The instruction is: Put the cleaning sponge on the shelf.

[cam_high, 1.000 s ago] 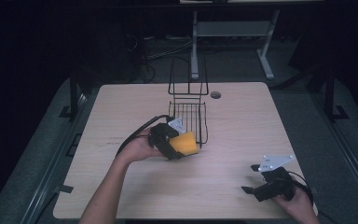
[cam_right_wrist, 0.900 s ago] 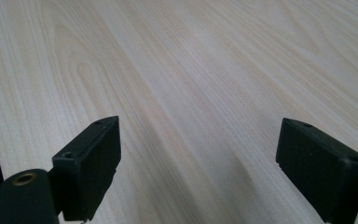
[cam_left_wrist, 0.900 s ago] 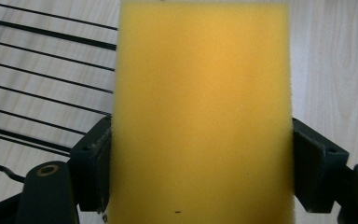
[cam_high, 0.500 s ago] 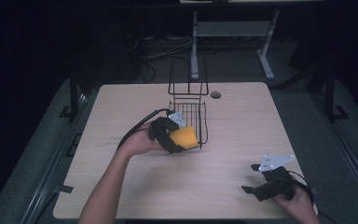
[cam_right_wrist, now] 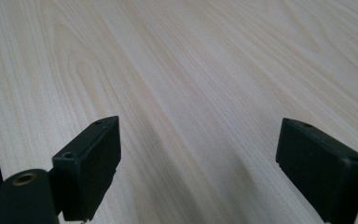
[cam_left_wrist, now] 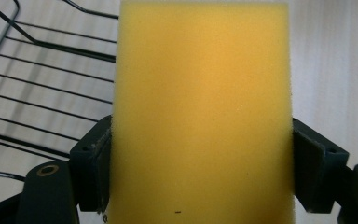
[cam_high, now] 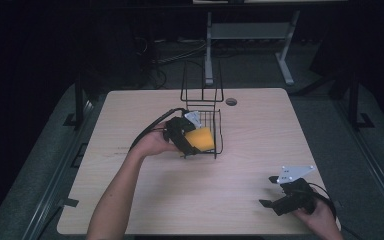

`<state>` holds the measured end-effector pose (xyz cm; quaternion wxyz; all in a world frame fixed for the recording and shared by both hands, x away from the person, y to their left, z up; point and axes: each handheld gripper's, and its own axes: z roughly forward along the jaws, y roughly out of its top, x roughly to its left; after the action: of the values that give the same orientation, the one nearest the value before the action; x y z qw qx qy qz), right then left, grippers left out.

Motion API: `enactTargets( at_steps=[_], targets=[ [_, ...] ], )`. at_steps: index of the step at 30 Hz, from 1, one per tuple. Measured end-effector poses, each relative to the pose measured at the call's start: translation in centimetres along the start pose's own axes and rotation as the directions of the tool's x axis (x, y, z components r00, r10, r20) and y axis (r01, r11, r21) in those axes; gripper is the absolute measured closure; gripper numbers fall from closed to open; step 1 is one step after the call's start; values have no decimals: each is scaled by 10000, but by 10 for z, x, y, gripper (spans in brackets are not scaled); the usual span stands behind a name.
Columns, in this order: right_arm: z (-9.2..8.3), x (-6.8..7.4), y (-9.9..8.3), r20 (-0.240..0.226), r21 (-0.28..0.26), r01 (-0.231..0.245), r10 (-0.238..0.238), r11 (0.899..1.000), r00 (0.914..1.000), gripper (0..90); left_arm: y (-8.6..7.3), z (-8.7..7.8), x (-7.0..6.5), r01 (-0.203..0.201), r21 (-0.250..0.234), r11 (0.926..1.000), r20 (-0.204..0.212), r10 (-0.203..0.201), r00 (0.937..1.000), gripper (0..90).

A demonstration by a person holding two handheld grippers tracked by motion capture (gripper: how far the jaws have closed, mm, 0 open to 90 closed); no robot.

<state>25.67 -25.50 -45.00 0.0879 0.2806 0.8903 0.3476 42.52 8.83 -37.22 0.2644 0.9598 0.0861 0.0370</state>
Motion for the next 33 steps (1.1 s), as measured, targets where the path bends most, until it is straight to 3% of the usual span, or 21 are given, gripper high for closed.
enactTargets(
  at_steps=[16,19,24,27,33],
  targets=[
    [2,1,1,-143,127,68,-66,9999,9999,136,16,18,15,-360,265,9990,121,357,9993,217],
    [3,1,1,-123,130,71,-69,9999,9999,136,14,19,21,-152,69,9999,146,151,9998,217],
    [4,1,1,-155,206,101,-98,9997,9998,136,10,23,30,-103,205,9997,155,100,9998,217],
    [5,1,1,-181,246,65,-60,9997,9998,136,7,24,32,202,92,9998,119,-203,9997,217],
    [6,1,1,-187,289,91,-86,9995,9998,136,7,24,35,279,96,9996,198,-281,9994,217]
  ],
)
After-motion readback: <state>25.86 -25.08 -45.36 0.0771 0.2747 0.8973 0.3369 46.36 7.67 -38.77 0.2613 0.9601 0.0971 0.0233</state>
